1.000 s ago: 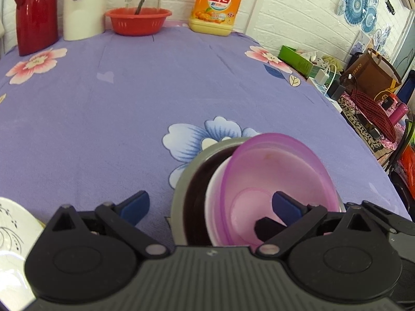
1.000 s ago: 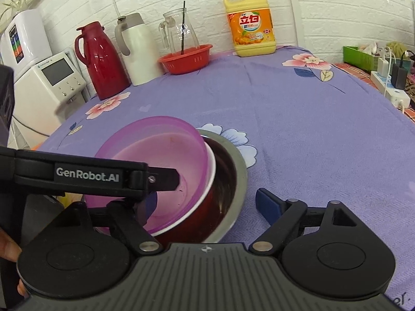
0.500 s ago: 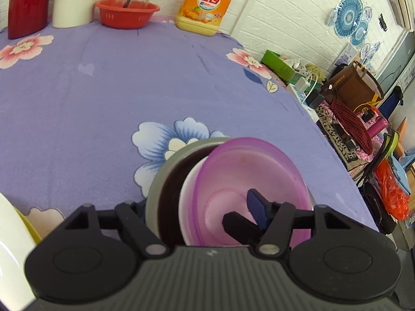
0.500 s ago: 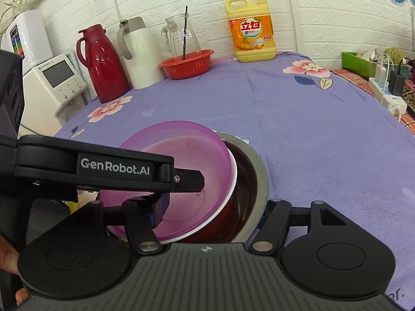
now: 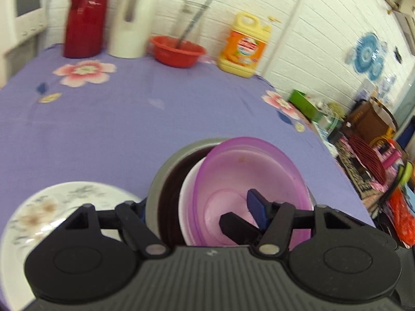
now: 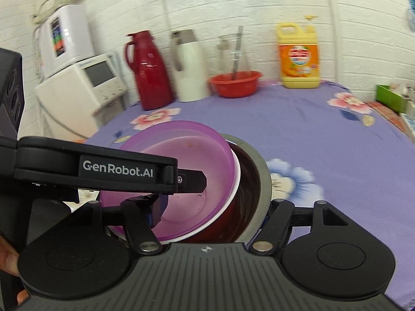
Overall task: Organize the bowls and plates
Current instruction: 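Lower the pink bowl into the red-and-white bowl and adjust it, then open the right gripper and lift it away from the stack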
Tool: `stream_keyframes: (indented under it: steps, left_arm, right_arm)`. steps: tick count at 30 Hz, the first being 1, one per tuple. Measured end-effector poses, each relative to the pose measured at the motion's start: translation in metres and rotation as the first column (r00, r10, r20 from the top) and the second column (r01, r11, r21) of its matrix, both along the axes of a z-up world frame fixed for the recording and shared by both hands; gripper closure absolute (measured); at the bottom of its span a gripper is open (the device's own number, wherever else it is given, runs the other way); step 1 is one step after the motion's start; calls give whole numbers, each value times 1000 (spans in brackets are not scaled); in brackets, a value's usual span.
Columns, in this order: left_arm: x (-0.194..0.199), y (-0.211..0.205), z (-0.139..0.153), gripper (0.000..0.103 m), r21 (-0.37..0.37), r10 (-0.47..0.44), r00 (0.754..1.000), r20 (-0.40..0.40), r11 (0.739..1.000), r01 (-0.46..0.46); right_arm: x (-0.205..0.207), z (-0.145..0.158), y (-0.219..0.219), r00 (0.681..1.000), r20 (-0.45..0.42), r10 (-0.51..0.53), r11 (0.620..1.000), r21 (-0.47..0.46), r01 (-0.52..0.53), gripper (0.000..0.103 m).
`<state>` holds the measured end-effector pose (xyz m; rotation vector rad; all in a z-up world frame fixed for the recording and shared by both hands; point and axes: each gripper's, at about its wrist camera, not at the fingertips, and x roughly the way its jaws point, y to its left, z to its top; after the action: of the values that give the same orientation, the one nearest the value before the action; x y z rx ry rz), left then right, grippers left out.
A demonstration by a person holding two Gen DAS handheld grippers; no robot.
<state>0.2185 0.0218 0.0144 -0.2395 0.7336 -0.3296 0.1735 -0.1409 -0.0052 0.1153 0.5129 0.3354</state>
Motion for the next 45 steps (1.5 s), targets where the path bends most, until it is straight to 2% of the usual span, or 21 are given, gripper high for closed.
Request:
stream_keyframes:
  steps: [4, 9, 16, 27, 29, 31, 33, 34, 35, 41, 45]
  left_arm:
    - [-20, 47, 1, 40, 0, 111, 994, -1, 994, -111]
    - [-37, 87, -6, 40, -15, 187, 982, -21, 982, -187]
    - [-44, 108, -21, 40, -22, 213, 976, -53, 976, -215]
    - [-39, 111, -31, 40, -30, 206, 977, -57, 978, -208]
    - [-38, 108, -32, 36, -29, 204, 978, -48, 978, -206]
    - [-38, 106, -31, 26, -8, 203, 979, -22, 979, -203]
    - [-38, 101, -29, 20, 37, 209, 978, 15, 977, -210]
    - [-38, 101, -26, 12, 50, 213, 976, 30, 975, -215]
    - [-39, 101, -23, 10, 51, 217, 975, 47, 974, -219]
    - [-41, 109, -1, 5, 35, 253, 958, 133, 965, -260]
    - [-40, 114, 5, 5, 22, 275, 951, 144, 960, -281]
  right_arm:
    - [0, -1, 41, 994, -1, 108, 994, 2, -108, 0]
    - [-4, -4, 79, 981, -23, 194, 981, -16, -194, 0]
    - [-4, -13, 103, 970, -74, 232, 972, -28, -235, 0]
    - [-1, -21, 107, 967, -100, 233, 971, -31, -237, 0]
    - [0, -21, 108, 968, -98, 230, 972, -34, -234, 0]
    - [1, -21, 108, 966, -97, 239, 969, -39, -244, 0]
    - [1, -20, 108, 964, -95, 248, 967, -44, -253, 0]
    - [1, -20, 110, 964, -98, 249, 966, -47, -254, 0]
    - [1, -19, 111, 964, -96, 250, 965, -52, -255, 0]
    - [-3, -15, 114, 977, -52, 205, 972, -102, -210, 0]
    - [-12, -5, 112, 983, 40, 180, 976, -132, -174, 0]
